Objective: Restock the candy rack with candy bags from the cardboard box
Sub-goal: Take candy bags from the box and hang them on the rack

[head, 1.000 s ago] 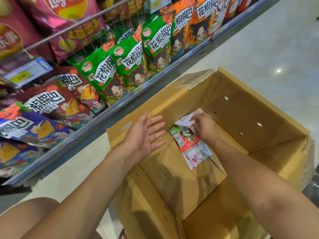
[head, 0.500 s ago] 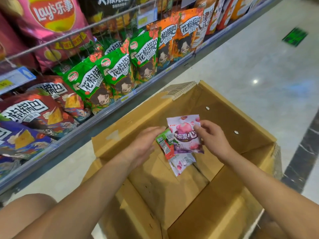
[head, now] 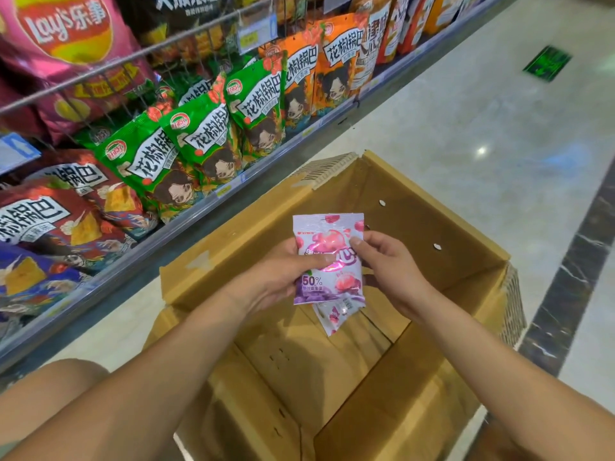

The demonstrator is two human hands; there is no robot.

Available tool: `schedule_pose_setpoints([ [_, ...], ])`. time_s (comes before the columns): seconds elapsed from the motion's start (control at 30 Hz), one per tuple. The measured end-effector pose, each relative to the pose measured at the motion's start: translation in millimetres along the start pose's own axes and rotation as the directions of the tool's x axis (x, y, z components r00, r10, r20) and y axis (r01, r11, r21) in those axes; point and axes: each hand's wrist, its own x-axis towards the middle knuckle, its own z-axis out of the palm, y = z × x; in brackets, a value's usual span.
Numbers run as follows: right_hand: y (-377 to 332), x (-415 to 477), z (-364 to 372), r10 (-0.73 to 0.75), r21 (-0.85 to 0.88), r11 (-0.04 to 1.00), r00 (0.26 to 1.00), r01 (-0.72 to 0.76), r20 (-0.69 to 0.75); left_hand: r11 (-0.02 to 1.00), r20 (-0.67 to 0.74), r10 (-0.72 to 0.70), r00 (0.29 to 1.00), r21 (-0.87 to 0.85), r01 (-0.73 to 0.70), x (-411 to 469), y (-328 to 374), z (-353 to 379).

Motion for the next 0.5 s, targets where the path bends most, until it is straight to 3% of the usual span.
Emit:
schedule_pose_setpoints([
  [0.2,14,23,-3,0.012,-0.156,0.988,1.000,-0.015,-0.019,0.995,-0.168,0.090,0.982,0.060,-0.081,-6,10,-24],
  [0.27,26,34,-3,0.011,-0.278,0.960,0.999,-0.025,-0.049,0.992,-0.241,0.125,0.963,0.056,-0.115,-10,17,-37],
  [0.37,54,55,-6,0.035,-0.557,0.830,0.999,-0.028,0.002,0.987,-0.321,0.160,0.933,0.031,-0.159,-16,24,-57],
  [0.5,92,79,-4,0.194,-0.792,0.604,0.981,-0.093,0.033,0.983,-0.389,0.173,0.905,0.008,-0.184,-23,23,-75],
])
